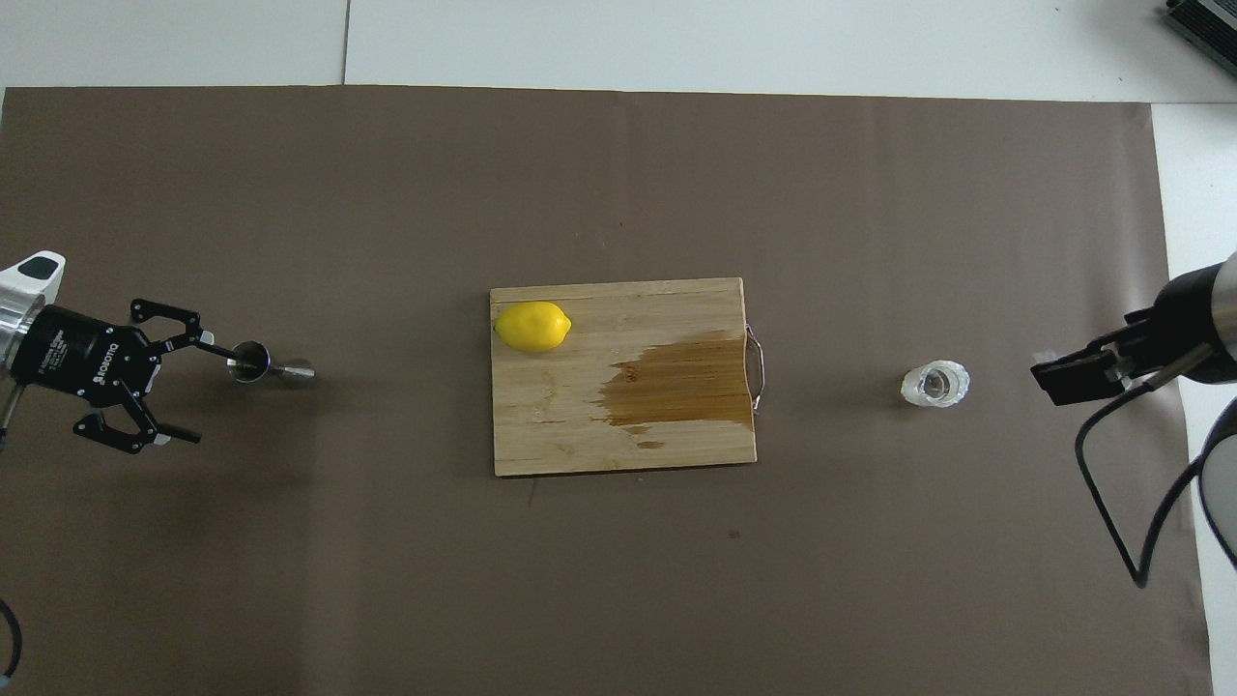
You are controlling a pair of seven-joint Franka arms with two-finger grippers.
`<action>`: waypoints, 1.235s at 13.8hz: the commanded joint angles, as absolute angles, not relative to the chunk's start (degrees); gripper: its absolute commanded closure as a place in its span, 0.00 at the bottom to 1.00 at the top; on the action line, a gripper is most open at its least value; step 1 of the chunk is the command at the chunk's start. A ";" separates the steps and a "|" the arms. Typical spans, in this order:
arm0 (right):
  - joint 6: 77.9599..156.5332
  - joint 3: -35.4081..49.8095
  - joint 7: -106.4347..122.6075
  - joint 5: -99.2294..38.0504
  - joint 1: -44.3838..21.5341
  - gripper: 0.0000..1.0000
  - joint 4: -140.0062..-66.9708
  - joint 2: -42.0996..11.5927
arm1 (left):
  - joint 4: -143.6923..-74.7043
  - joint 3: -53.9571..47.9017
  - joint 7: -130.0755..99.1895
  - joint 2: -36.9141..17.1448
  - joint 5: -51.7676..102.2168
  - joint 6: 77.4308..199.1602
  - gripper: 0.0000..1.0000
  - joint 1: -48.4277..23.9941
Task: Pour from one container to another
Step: 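Reach the left gripper to the small metal cup and grasp it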
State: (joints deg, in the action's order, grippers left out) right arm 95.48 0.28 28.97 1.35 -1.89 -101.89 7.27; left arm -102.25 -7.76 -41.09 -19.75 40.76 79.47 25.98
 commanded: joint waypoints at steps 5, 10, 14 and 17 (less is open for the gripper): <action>100.71 0.09 57.70 0.79 -0.26 0.00 -111.44 10.02 | -101.16 -15.03 -52.82 -24.08 49.83 83.04 0.00 35.33; 103.36 0.09 68.55 -1.05 -0.35 0.00 -113.91 8.09 | -101.60 -15.12 -52.38 -27.86 52.56 84.02 0.00 35.42; 103.36 0.09 68.55 -1.05 -0.44 0.00 -113.91 8.09 | -102.21 -15.12 -50.46 -30.75 52.56 85.34 0.00 35.68; 103.36 0.09 68.64 -1.05 -0.44 0.00 -113.91 8.09 | -103.88 -15.21 -47.04 -31.29 52.65 84.82 0.00 35.68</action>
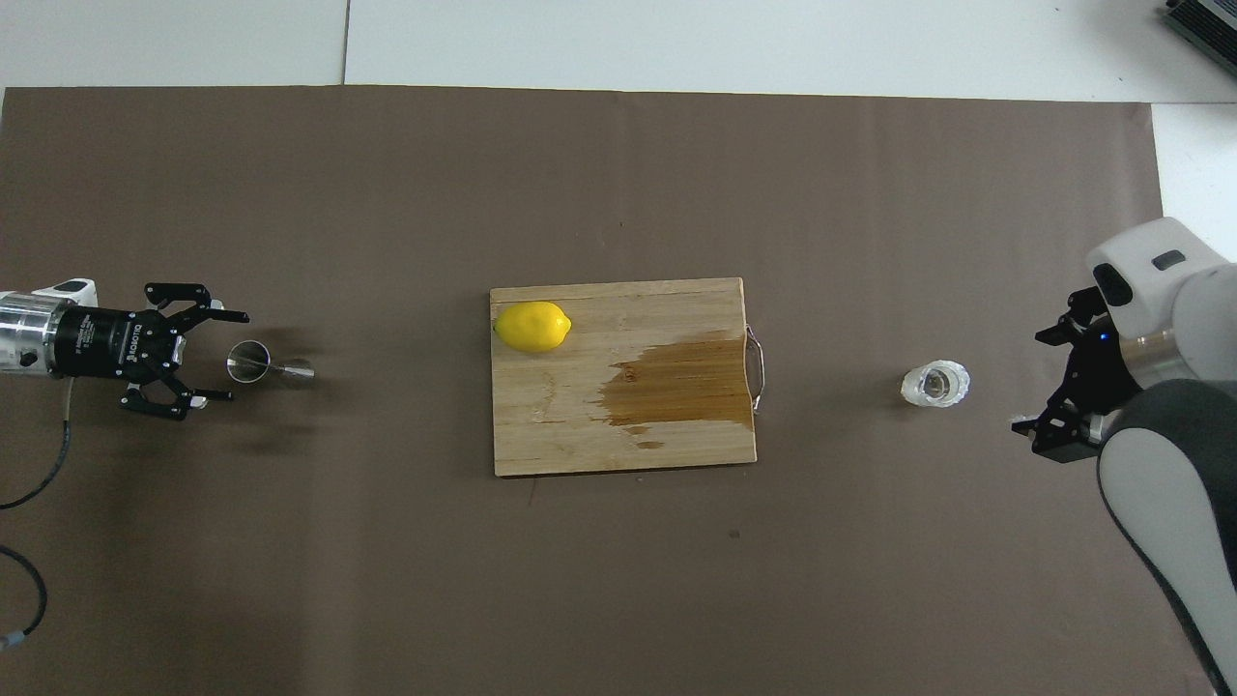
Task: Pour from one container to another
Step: 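Reach the left gripper to the small metal cup and grasp it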
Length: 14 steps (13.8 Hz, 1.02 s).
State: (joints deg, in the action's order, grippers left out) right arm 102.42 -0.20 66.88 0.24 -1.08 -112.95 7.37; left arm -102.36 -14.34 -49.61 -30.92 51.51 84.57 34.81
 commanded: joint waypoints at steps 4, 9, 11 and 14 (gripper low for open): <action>103.45 0.09 68.91 -1.05 -0.53 0.00 -113.91 8.09 | -104.15 -16.43 -43.16 -32.17 52.82 83.33 0.00 36.65; 104.85 0.09 70.05 -1.05 -0.62 0.00 -114.17 8.09 | -104.06 -16.61 -40.17 -32.17 53.96 79.54 0.00 36.74; 105.03 0.09 70.31 -1.05 -0.61 0.00 -114.26 8.09 | -103.98 -16.52 -40.08 -32.17 53.88 79.54 0.00 36.65; 105.21 0.09 70.40 -1.05 -0.79 0.00 -114.26 8.09 | -103.89 -16.44 -40.17 -32.08 53.53 79.54 0.00 37.09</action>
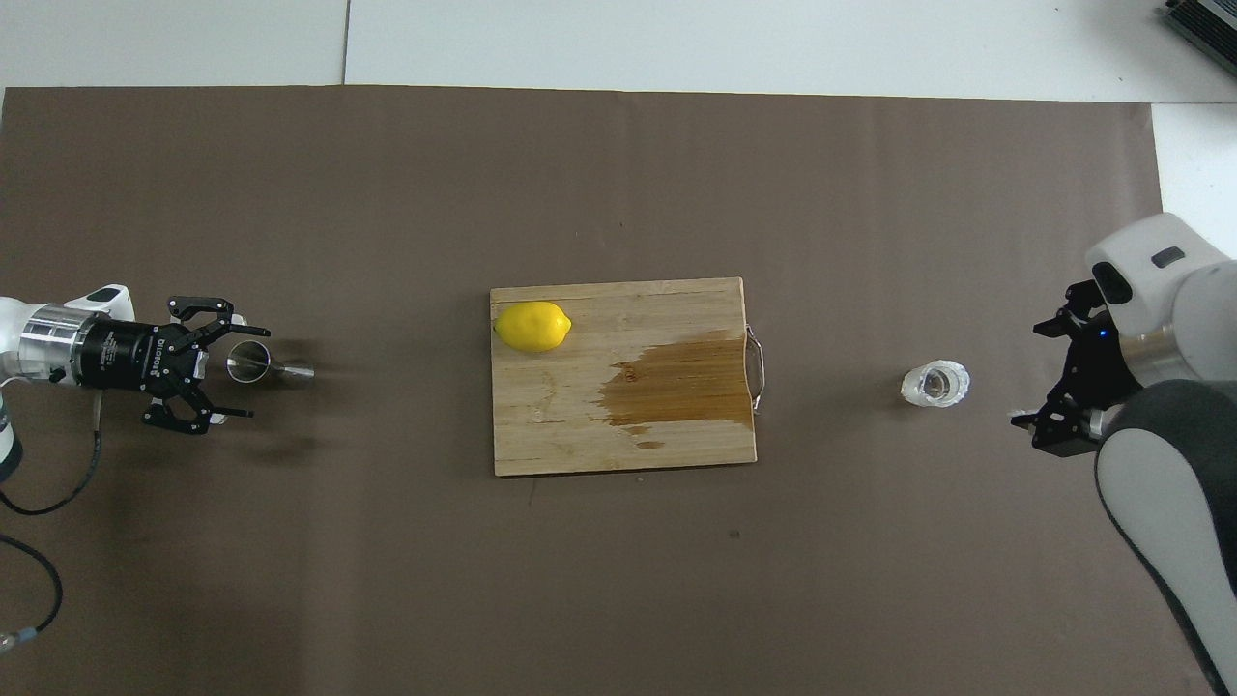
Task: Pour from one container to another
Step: 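Reach the left gripper to the small metal cup and grasp it, then lift the metal cup with the left gripper and carry it over the board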
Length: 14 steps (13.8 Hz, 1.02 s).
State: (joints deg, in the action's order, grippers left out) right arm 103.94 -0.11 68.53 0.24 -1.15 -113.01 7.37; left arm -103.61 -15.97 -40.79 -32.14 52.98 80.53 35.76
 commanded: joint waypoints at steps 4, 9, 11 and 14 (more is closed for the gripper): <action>105.21 0.09 70.40 -1.14 -0.88 0.00 -114.26 8.09 | -103.89 -16.44 -40.17 -32.08 53.53 79.54 0.00 37.35; 105.29 0.09 70.40 -1.06 -0.97 0.00 -114.26 8.09 | -103.97 -16.44 -40.25 -32.08 53.61 79.54 0.04 37.35; 105.29 0.09 70.40 -1.05 -0.97 0.00 -114.26 8.09 | -103.97 -16.44 -40.34 -32.08 53.53 79.63 0.18 37.27; 105.29 0.09 70.31 -1.05 -0.97 0.00 -114.26 8.09 | -103.89 -16.52 -40.87 -32.08 53.53 79.63 0.64 37.27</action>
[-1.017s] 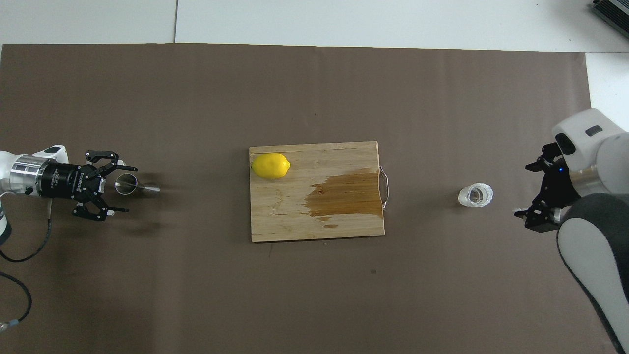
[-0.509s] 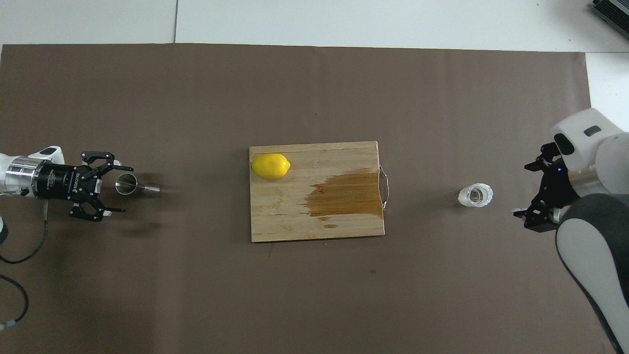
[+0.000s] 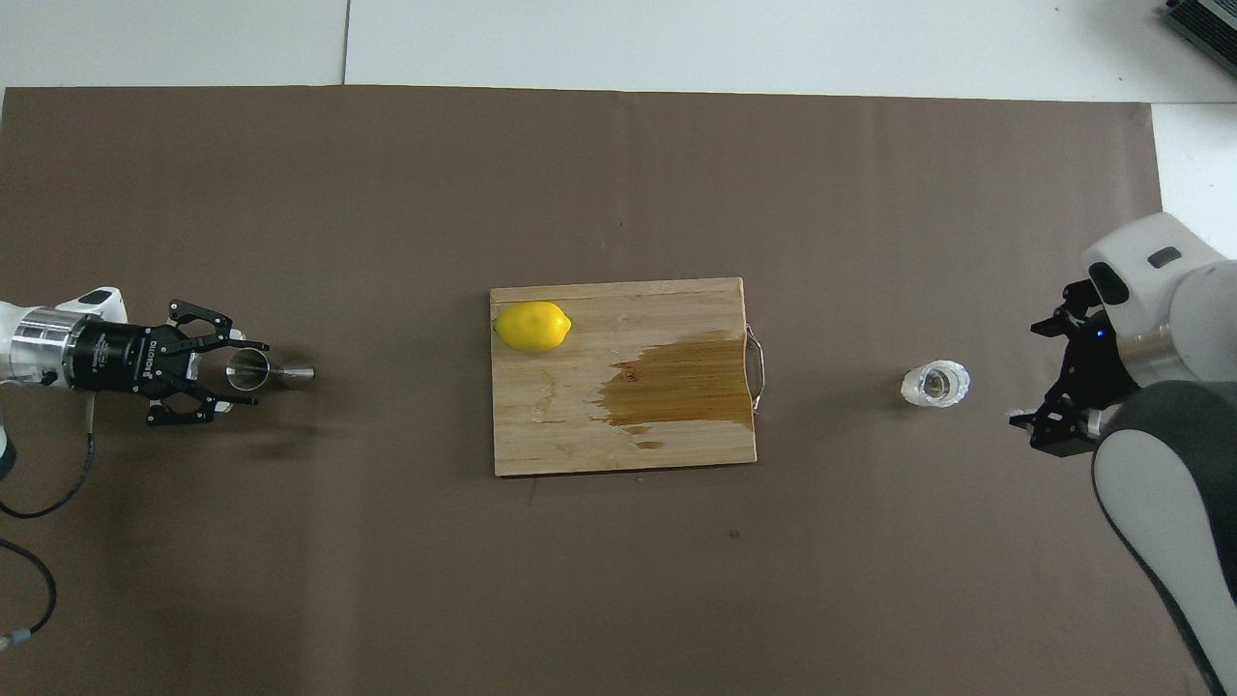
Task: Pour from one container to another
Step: 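Lift the metal cup with the left gripper and carry it over the board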
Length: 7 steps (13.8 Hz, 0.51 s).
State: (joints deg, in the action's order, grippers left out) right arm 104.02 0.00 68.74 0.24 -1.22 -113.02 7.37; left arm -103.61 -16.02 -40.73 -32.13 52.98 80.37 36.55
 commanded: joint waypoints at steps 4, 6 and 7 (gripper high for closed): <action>105.29 0.09 70.31 -1.05 -1.05 0.00 -114.26 8.09 | -103.89 -16.52 -41.83 -31.99 53.61 79.72 0.93 37.09; 105.29 0.09 70.31 -1.05 -0.97 0.00 -114.26 8.09 | -103.80 -16.52 -42.45 -31.91 53.61 79.89 1.00 37.00; 105.29 0.09 70.31 -1.05 -0.97 0.00 -114.26 8.09 | -103.62 -16.61 -43.32 -31.73 53.79 79.89 1.00 36.74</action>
State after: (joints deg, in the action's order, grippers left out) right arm 104.02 0.00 68.74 0.24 -1.25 -113.02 7.37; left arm -103.60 -16.15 -41.40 -32.14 52.98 80.37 36.55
